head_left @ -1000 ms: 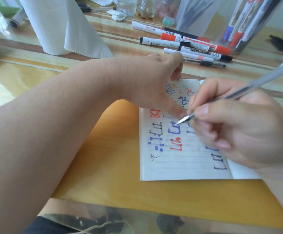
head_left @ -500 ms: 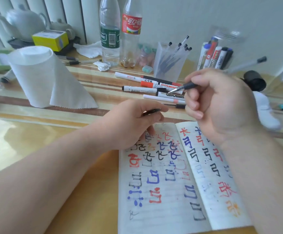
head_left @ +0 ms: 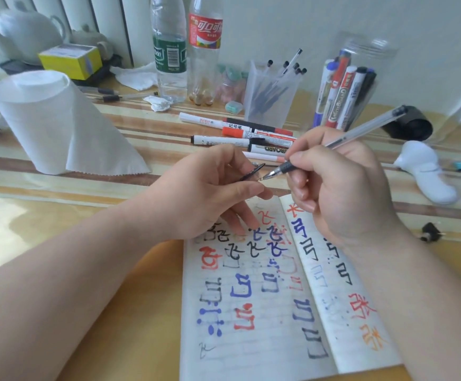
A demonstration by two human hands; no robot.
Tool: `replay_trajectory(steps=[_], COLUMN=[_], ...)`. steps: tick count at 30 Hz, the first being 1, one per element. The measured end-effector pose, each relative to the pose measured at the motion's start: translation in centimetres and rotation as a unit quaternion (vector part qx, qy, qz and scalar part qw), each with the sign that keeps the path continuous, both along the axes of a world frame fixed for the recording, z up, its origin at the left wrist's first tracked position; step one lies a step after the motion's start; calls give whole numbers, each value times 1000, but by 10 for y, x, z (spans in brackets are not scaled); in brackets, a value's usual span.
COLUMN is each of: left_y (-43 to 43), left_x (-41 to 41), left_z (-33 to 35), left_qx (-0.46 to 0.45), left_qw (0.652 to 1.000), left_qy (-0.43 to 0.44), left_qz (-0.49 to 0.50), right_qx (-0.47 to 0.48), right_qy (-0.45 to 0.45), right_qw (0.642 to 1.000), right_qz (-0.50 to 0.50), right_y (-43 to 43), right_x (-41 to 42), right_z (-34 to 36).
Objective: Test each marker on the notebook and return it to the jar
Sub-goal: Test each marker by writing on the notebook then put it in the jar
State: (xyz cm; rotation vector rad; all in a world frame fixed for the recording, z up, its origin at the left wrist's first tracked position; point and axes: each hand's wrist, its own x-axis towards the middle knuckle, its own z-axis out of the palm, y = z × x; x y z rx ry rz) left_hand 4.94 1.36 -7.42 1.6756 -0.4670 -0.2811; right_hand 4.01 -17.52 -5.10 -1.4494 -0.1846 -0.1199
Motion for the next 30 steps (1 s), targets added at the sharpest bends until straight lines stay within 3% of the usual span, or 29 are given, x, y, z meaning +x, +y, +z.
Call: replay_trajectory(steps=[9,19,30], left_y=[1,4,6], left_x=[0,-3,-5], left_z=[2,3,2], left_qx=[62,36,102], left_qw=[994,989,975], left_qy=[-90,-139,-173], left_qz=[12,44,99], right_qx=[47,-40,-67], right_qy=[-22,-32,43], right_qw=[999,998,996], right_qz=[-16,39,32], right_y=[-2,4,9], right_x=[1,-1,0], right_z=[2,-6,-13])
